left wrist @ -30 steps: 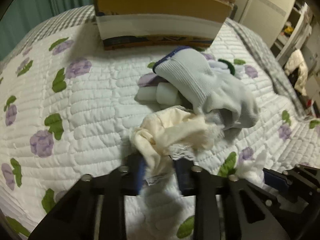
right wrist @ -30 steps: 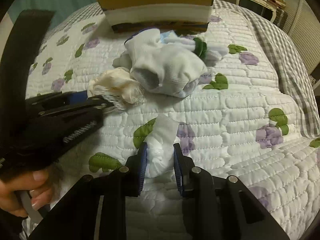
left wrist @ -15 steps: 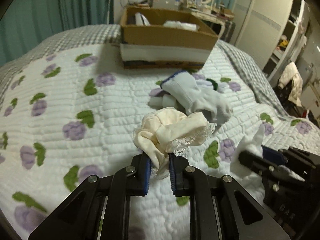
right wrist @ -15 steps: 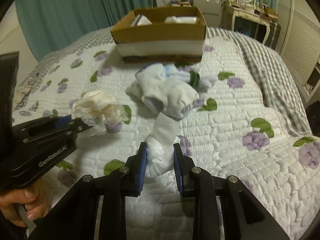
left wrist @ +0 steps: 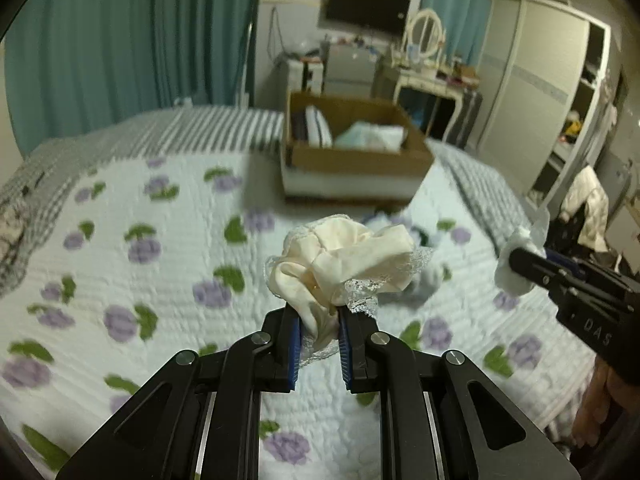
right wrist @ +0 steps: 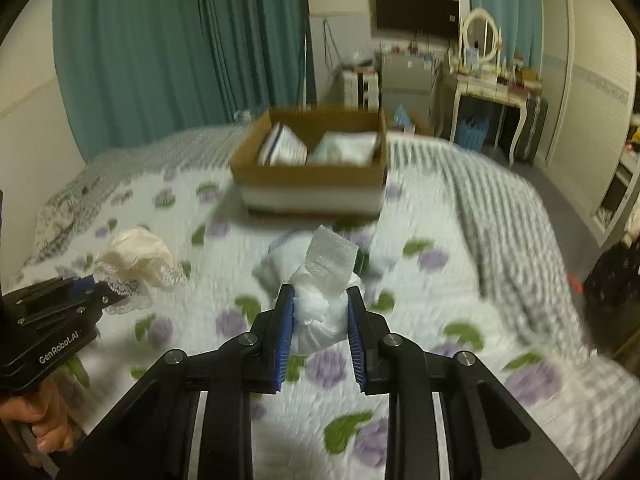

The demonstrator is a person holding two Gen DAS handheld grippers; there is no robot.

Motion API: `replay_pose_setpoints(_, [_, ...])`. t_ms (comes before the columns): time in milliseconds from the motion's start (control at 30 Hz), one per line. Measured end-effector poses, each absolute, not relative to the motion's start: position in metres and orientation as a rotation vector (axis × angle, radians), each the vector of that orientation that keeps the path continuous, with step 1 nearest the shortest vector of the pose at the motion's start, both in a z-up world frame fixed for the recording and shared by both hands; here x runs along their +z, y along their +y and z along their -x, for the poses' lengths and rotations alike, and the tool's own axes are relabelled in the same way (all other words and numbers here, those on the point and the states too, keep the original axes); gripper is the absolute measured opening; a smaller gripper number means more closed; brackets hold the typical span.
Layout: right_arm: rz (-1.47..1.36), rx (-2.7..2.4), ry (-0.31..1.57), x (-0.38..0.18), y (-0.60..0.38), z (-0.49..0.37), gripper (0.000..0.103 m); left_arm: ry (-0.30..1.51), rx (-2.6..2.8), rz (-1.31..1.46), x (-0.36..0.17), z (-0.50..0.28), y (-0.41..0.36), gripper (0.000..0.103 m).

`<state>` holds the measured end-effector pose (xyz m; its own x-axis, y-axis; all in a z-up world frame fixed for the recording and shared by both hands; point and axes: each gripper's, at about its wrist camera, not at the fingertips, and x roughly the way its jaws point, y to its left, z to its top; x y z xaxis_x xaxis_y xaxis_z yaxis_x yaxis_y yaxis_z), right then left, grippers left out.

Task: Organize soft objects
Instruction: 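Carry both items over the box, lower them in and open both tools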

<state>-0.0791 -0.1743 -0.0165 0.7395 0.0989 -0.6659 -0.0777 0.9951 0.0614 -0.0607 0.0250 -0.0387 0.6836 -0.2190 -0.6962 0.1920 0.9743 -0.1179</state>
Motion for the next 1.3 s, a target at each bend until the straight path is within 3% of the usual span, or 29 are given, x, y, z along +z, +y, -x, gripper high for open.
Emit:
replay_pose_setpoints(533, [0.022, 0.104, 0.446, 0.106, -0.186, 0.044, 0.025, 0.506, -0.300, 0.038, 0.078, 0.028, 0.005, 0.015])
replay_pose_setpoints(967, [0.038, 0.110, 0.313, 0.155, -0.184, -0.010, 0.025, 0.391, -0.291, 0.065, 0.115, -0.039, -0.002, 0.015])
replay_pose_setpoints(1300, [0.056, 0.102, 0.292, 0.157, -0.183, -0.080, 0.026, 0.415, -0.263, 0.051, 0.097, -0.107, -0.010, 0.015])
